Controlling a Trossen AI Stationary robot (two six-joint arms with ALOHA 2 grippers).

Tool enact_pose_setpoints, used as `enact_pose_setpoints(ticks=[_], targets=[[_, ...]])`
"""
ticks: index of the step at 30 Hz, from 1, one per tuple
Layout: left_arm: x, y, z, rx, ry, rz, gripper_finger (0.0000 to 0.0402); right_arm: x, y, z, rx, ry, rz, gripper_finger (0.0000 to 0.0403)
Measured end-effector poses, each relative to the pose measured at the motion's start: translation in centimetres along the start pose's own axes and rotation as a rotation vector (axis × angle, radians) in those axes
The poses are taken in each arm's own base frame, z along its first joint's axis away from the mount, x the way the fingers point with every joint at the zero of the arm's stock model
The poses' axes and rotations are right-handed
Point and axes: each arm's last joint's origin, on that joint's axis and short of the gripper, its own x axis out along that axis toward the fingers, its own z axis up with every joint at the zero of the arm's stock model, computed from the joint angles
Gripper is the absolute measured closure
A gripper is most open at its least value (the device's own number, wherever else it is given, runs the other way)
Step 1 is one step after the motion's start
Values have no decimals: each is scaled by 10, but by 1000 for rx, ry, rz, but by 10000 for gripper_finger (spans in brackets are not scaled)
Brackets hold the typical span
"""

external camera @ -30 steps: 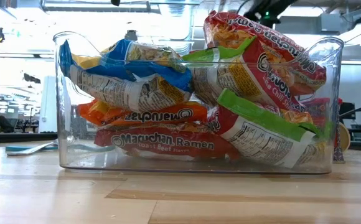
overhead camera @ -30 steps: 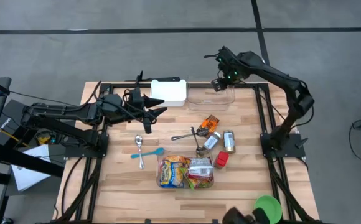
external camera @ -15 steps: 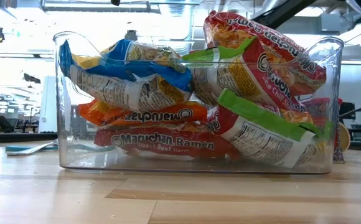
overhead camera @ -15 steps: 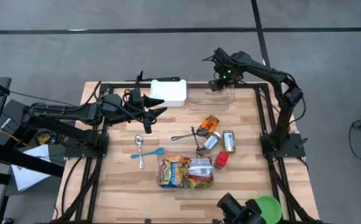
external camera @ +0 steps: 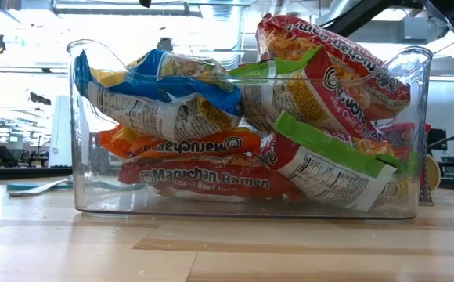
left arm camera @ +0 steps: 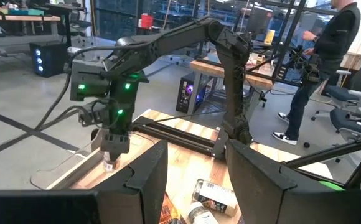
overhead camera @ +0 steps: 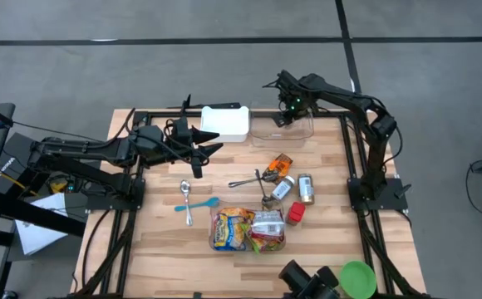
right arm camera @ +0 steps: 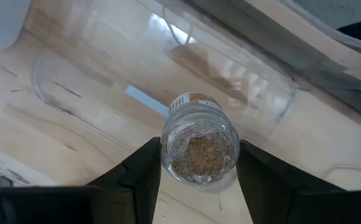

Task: Pick & Place Food Item
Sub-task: Put the brown seasoning into the top transparent bin

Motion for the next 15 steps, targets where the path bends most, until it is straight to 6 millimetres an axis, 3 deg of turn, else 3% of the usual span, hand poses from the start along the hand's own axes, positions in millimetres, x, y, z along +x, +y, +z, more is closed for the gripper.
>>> enact_pose_setpoints(ticks=[4, 15], targets=[[0, 0, 0, -4, 0, 0, 243, 9, 6, 1, -15, 15, -3, 223], [0, 0, 0, -8, 0, 0, 243, 8, 6, 8, -21, -59, 7, 223]])
